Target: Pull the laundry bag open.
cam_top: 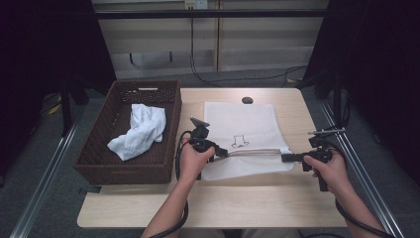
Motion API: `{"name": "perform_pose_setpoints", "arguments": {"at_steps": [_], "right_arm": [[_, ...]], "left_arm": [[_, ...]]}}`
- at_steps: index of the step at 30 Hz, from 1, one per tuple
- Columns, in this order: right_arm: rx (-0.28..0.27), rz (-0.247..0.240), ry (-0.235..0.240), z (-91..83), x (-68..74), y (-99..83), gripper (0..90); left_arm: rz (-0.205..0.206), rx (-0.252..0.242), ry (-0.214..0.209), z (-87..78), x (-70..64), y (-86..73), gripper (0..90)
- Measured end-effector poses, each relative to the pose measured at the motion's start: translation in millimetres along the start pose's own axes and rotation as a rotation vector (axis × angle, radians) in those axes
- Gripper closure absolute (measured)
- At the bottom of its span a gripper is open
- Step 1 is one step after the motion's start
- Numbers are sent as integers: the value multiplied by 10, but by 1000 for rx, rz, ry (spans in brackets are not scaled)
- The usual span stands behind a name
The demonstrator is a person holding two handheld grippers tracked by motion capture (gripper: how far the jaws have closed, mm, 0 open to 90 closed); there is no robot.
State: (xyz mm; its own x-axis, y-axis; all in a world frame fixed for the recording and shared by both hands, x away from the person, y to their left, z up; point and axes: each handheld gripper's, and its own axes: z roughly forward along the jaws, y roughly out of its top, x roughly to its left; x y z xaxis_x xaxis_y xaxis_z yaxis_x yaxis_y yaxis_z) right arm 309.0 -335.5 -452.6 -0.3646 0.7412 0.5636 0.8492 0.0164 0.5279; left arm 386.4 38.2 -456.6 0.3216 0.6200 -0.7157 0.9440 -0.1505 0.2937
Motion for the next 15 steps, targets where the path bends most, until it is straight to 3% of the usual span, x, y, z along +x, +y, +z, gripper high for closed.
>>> {"name": "perform_pose_setpoints", "arguments": {"at_steps": [15], "right_arm": [[-4,-10,-8,-2,15,5,879]], "left_arm": [[2,0,-2,-11,-6,-4,877]]}}
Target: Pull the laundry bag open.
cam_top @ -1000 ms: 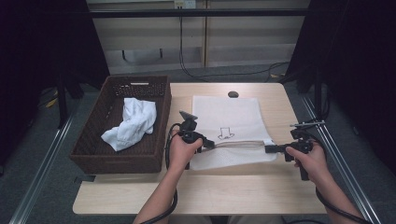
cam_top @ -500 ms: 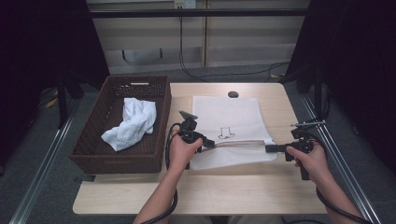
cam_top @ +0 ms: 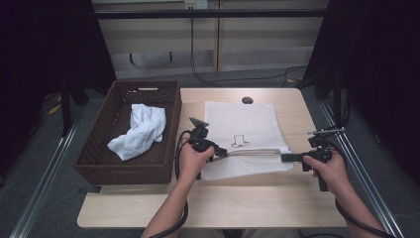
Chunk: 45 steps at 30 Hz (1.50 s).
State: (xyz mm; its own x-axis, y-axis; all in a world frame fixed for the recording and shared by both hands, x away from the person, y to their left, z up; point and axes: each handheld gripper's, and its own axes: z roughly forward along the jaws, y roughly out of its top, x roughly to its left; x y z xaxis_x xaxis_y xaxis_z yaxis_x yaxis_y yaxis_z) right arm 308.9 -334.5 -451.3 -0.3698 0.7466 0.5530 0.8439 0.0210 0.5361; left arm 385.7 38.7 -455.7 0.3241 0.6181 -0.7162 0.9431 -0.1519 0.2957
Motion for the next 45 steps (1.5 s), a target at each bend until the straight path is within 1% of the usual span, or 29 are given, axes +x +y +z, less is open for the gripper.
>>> {"name": "perform_pose_setpoints", "arguments": {"at_steps": [3,4,5,6,7,8,10,12,13,14,16,17,18,19,20,21,22,23,26,27,28,30,32,33,35,36,42,44,45], "right_arm": [[2,3,1,-4,-14,0,879],[5,3,0,-5,-16,-1,879],[6,-2,-20,-10,-19,0,880],[3,-5,-27,-23,-33,1,879],[-2,9,-10,-37,-51,-1,880],[-4,14,0,-50,-66,-3,879],[-4,12,-2,-61,-73,-9,880],[-6,14,-4,-70,-66,-6,879],[-9,18,3,-73,-69,-3,879],[-12,19,8,-77,-70,-2,879],[-5,17,13,-65,-58,-4,880],[-3,16,10,-58,-50,-5,879],[-1,9,4,-55,-49,-3,880],[-4,9,-6,-61,-50,0,880],[-9,11,-7,-75,-61,3,880],[-9,13,-1,-82,-68,4,879],[-10,16,3,-88,-75,3,880],[-9,18,-2,-90,-78,2,880],[-15,23,2,-96,-82,6,880],[-11,18,3,-95,-71,9,880],[-11,14,2,-93,-66,9,879],[-8,11,0,-89,-58,10,880],[-9,12,1,-93,-64,10,880],[-11,14,0,-98,-67,10,880],[-9,17,-1,-104,-72,10,880],[-10,17,2,-104,-73,10,880],[-9,17,6,-100,-55,16,880],[-10,17,6,-98,-55,14,880],[-10,14,2,-94,-55,13,880]], "left_arm": [[3,-3,2,4,-10,0,877],[12,0,39,-8,-8,4,877],[10,-12,42,-25,14,6,878],[-11,-9,12,-41,40,9,877],[-19,-9,-9,-45,45,7,877],[-16,-2,-26,-47,41,5,877],[-8,-2,5,-30,5,4,877],[-3,0,-2,-29,23,13,877],[-10,-10,-1,-26,32,14,877],[-13,2,-6,-39,46,19,876],[-20,-5,8,-44,41,18,877],[-14,-7,15,-51,43,20,877],[-10,-10,35,-59,47,20,878],[-20,-11,14,-66,62,20,877],[-28,-7,3,-62,57,16,877],[-24,-5,12,-57,46,14,877],[-8,-5,13,-50,34,16,877],[-1,-7,22,-47,28,19,877],[-23,-9,2,-56,56,25,877],[-25,-13,4,-55,62,25,877],[-24,-6,10,-64,69,27,877],[-26,-7,1,-72,67,31,877],[-25,-15,5,-62,47,28,877],[-18,-6,1,-63,50,29,877],[-20,-5,-1,-61,52,28,877],[-28,-9,2,-63,47,28,877],[-21,-6,6,-82,51,32,877],[-20,-11,17,-76,46,29,877],[-20,-11,12,-74,48,30,877]]}}
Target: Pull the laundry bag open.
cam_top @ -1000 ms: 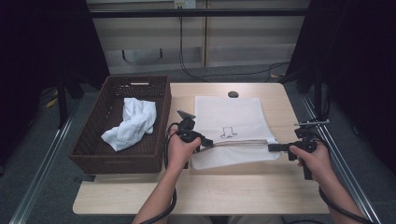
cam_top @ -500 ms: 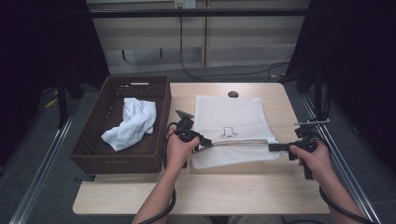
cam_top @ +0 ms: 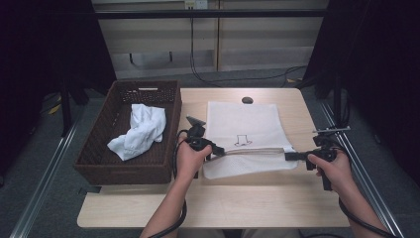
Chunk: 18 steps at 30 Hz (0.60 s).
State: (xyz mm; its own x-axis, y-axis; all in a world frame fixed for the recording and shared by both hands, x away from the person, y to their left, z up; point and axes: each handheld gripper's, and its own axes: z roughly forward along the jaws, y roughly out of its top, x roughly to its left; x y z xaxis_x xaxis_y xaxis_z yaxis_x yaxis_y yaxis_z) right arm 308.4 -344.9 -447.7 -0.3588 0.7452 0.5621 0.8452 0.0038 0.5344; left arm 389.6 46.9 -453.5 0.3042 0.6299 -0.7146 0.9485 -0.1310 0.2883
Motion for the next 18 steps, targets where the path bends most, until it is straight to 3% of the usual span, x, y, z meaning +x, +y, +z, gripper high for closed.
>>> {"name": "perform_pose_setpoints", "arguments": {"at_steps": [18], "right_arm": [[-10,-5,-3,-4,8,6,880]], "left_arm": [[-8,2,-13,-19,8,0,877]]}}
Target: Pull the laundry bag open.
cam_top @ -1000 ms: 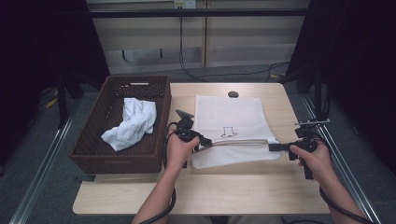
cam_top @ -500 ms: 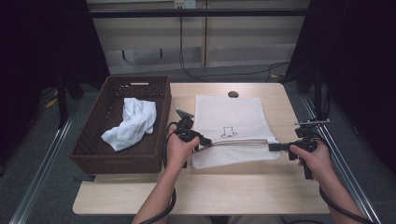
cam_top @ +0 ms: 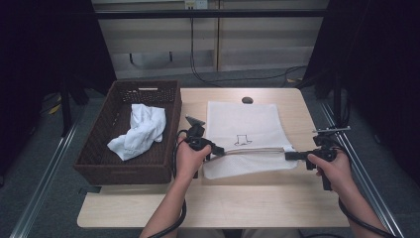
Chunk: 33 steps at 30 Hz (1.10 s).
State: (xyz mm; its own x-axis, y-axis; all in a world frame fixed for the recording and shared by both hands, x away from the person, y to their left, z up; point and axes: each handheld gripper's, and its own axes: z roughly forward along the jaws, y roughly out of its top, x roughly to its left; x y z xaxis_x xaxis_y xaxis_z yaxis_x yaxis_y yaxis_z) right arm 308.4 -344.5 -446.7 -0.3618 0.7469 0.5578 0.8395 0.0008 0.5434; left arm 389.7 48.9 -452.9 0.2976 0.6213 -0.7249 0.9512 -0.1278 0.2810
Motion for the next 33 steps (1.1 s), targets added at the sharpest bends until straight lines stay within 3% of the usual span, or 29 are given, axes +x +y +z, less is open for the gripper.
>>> {"name": "perform_pose_setpoints", "arguments": {"at_steps": [2,3,4,5,6,7,9,11,13,17,22,23,25,27,33], "right_arm": [[1,-1,-5,0,2,-1,880],[1,0,-6,1,1,-2,881],[-1,-21,-76,-25,-10,1,881],[-13,-10,-78,-63,-49,1,881],[-24,19,-34,-90,-89,-3,881],[-35,44,11,-127,-134,-11,881],[-30,26,-23,-128,-127,-17,881],[-32,18,-39,-124,-115,-10,880],[-38,26,-21,-133,-120,-9,880],[-32,23,-20,-126,-121,-9,880],[-24,19,-14,-115,-100,-6,880],[-22,15,-19,-109,-95,-4,880],[-25,20,-7,-106,-89,-2,880],[-20,13,-10,-97,-71,4,880],[-19,7,-12,-89,-56,9,880]], "left_arm": [[-2,-7,7,0,-11,-1,877],[18,-19,110,-30,-16,-1,878],[0,-28,74,-72,34,5,878],[-20,-19,27,-102,70,9,878],[-19,-27,-1,-123,55,3,878],[2,-16,7,-140,4,8,877],[28,-26,48,-125,-73,12,877],[28,-14,45,-117,-40,15,877],[3,-16,22,-118,-6,16,876],[18,-16,33,-124,0,29,875],[-2,-14,17,-141,39,31,874],[-9,-29,37,-142,27,31,874],[-1,-25,28,-168,28,36,874],[10,-22,49,-173,17,36,874],[5,-18,52,-174,26,37,874]]}}
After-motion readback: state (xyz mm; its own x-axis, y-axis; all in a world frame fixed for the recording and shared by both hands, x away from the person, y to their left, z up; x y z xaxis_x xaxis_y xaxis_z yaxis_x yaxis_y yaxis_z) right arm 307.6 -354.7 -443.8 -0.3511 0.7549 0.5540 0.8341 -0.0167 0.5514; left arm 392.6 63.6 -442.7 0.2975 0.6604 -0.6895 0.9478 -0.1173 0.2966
